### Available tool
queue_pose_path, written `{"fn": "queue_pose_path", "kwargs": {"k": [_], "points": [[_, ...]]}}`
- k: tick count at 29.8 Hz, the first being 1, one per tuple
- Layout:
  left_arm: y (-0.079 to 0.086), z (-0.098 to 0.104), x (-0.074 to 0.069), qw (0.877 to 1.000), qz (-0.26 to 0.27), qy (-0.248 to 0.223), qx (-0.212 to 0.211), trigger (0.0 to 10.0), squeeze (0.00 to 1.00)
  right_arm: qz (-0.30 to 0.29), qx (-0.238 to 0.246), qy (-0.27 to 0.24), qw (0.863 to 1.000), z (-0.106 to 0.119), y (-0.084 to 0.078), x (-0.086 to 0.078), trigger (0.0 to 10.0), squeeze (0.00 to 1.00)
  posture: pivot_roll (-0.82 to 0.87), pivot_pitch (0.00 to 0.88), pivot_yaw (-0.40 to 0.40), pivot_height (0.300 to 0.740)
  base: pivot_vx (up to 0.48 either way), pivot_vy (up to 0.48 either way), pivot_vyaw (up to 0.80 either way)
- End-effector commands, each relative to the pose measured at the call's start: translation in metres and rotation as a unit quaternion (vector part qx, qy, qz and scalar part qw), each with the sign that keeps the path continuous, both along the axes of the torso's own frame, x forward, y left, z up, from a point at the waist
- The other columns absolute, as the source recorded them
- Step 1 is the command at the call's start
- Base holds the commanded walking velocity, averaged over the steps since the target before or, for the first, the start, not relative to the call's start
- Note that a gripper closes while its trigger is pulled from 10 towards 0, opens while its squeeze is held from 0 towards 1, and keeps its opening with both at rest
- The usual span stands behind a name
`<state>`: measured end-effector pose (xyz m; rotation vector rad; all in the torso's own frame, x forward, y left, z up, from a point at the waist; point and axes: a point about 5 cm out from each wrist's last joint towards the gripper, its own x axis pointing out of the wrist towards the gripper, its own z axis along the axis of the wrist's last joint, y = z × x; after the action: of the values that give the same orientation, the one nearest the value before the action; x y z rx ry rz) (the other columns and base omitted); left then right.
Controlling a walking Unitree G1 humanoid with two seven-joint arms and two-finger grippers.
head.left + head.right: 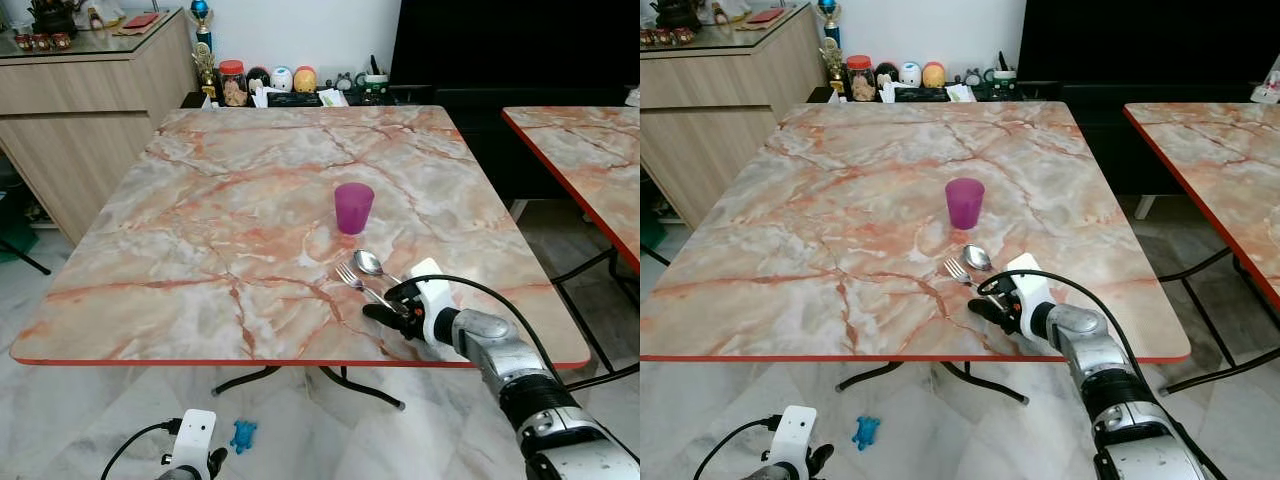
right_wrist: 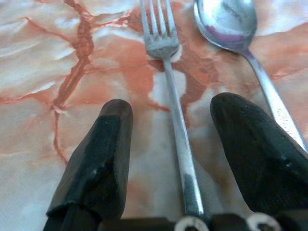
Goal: Setting the table
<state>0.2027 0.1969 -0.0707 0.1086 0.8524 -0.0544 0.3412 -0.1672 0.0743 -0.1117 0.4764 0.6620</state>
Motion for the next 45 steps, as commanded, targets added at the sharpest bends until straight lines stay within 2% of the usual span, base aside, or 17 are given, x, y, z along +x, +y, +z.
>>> {"fn": "queue_pose_path", "kwargs": {"k": [1, 7, 17, 25, 26, 27, 28, 29, 45], "points": [[0.002, -0.002, -0.004, 1.0, 0.004, 0.013, 0.003, 10.0, 0.0, -0.004, -0.002, -0.013, 1.0, 0.005, -0.001, 0.004, 10.0, 0.0, -0.02, 0.0, 0.008, 0.74, 0.0, 0.0, 0.0], [0.003, -0.003, -0.005, 1.0, 0.006, 0.013, 0.003, 10.0, 0.0, -0.004, -0.008, -0.014, 1.0, 0.004, -0.003, 0.005, 10.0, 0.0, -0.02, 0.001, 0.006, 0.74, 0.0, 0.0, 0.0], [0.003, -0.003, -0.006, 1.0, 0.007, 0.015, 0.002, 10.0, 0.0, 0.023, -0.01, -0.014, 1.0, -0.003, 0.005, 0.0, 10.0, 0.0, -0.01, 0.004, 0.001, 0.74, 0.0, 0.0, 0.0], [0.004, -0.003, -0.006, 1.0, 0.007, 0.015, 0.003, 10.0, 0.0, 0.015, -0.007, -0.014, 1.0, -0.004, 0.007, 0.002, 10.0, 0.0, 0.0, 0.007, 0.003, 0.74, 0.0, 0.0, 0.0], [0.004, -0.003, -0.006, 1.0, 0.007, 0.015, 0.003, 10.0, 0.0, 0.014, -0.008, -0.013, 1.0, -0.004, 0.007, 0.002, 4.2, 0.0, 0.0, 0.006, 0.002, 0.74, 0.0, 0.0, 0.0], [0.004, -0.003, -0.006, 1.0, 0.007, 0.015, 0.003, 10.0, 0.0, 0.013, -0.008, -0.012, 1.0, -0.005, 0.007, 0.002, 3.3, 0.0, 0.0, 0.007, 0.003, 0.74, 0.0, 0.0, 0.0], [0.004, -0.003, -0.006, 1.0, 0.007, 0.015, 0.003, 10.0, 0.0, 0.012, -0.008, -0.012, 1.0, -0.005, 0.007, 0.001, 3.3, 0.0, 0.0, 0.007, 0.003, 0.74, 0.0, 0.0, 0.0], [0.004, -0.003, -0.006, 1.0, 0.007, 0.015, 0.003, 10.0, 0.0, 0.012, -0.01, -0.01, 1.0, -0.006, 0.007, 0.001, 0.0, 0.0, 0.0, 0.006, 0.002, 0.74, 0.0, 0.0, 0.0], [0.002, -0.004, -0.007, 1.0, 0.004, 0.017, 0.002, 10.0, 0.0, 0.016, -0.009, 0.004, 1.0, -0.018, 0.011, -0.006, 0.0, 0.0, -0.01, 0.002, 0.006, 0.74, 0.0, 0.0, 0.0]]}}
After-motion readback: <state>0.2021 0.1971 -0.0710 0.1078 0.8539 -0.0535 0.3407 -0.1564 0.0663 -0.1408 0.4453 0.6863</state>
